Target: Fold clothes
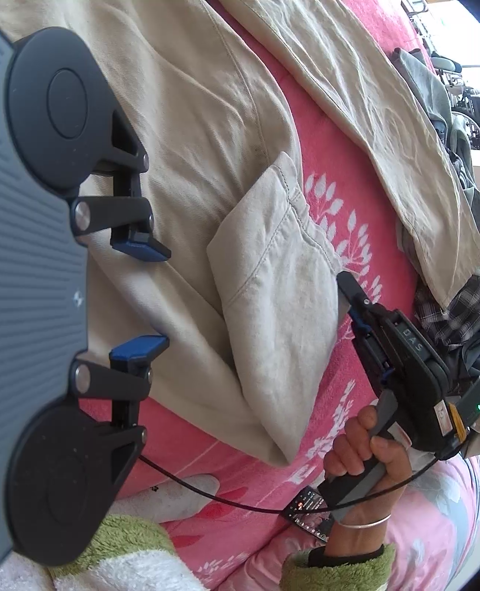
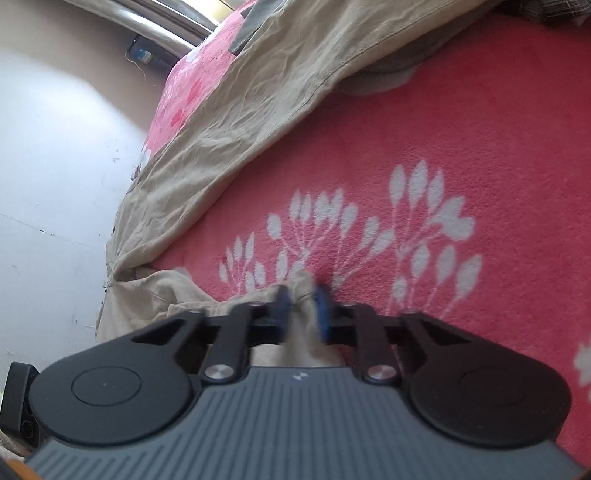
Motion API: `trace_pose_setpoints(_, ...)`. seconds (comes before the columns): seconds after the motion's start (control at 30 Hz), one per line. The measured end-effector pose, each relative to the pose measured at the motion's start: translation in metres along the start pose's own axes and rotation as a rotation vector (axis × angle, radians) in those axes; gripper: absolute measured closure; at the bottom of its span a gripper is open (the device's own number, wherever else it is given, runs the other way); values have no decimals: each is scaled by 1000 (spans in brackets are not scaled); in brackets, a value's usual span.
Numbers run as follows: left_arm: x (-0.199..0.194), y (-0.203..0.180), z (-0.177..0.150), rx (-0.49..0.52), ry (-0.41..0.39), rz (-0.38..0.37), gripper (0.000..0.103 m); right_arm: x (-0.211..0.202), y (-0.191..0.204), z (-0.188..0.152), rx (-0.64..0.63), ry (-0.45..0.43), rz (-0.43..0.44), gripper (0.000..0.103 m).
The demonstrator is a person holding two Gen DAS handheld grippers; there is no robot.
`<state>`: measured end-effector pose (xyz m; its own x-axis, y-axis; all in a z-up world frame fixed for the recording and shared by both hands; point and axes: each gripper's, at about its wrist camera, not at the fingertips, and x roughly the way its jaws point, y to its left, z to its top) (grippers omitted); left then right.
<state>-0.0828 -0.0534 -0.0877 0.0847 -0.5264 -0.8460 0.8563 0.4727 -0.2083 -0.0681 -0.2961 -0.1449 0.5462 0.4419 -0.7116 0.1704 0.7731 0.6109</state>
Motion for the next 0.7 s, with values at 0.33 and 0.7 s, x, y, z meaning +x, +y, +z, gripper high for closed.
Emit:
trace_pose_setpoints(0.33, -11, 2, -5, -9, 9, -43, 52, -173, -29, -30, 152, -392, -53, 98)
trace_pose_setpoints(0.7, -13, -8, -9, 47, 51, -44, 46, -212, -119, -139, 425, -334, -675, 92)
